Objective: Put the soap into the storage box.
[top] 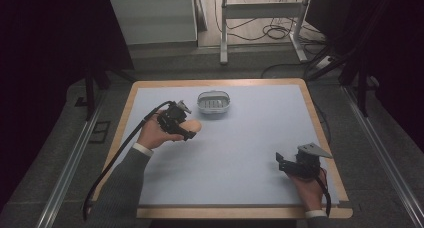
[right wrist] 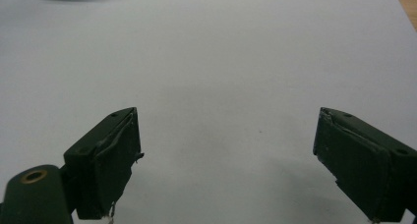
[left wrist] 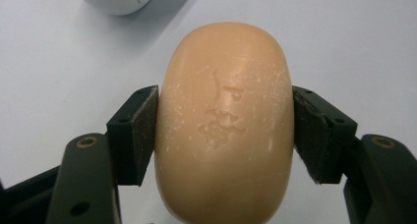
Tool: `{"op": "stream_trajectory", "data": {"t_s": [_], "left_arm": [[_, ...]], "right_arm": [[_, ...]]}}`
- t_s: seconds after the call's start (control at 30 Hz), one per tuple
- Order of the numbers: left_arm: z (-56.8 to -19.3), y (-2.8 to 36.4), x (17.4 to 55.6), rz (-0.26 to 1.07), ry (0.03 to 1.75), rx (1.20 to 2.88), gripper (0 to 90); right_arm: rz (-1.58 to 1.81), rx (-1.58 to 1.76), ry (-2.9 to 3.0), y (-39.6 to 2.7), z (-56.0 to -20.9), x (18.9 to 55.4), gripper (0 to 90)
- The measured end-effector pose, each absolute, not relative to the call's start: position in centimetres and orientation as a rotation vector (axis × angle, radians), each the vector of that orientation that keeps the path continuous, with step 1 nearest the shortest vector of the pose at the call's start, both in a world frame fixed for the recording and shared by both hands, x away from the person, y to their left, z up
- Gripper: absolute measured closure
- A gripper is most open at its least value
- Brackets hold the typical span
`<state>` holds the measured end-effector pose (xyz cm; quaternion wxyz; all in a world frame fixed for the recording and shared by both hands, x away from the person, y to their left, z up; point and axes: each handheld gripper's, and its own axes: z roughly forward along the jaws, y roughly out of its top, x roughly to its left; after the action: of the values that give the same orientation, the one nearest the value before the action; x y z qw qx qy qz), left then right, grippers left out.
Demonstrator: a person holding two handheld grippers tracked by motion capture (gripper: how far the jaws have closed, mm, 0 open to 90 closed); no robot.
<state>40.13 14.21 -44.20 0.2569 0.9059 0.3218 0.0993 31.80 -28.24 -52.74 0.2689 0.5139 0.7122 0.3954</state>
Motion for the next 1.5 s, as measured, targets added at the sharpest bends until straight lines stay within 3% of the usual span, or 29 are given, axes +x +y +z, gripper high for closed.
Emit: {"op": "stream_trajectory", "data": {"t_s": [1.5], "left_arm": [[-43.6,11.4,44.1,0.267,0.834,2.471,32.7]], "right_arm": [[1.071,1.386,1.923,-28.3,-52.7,31.8,10.7]]}}
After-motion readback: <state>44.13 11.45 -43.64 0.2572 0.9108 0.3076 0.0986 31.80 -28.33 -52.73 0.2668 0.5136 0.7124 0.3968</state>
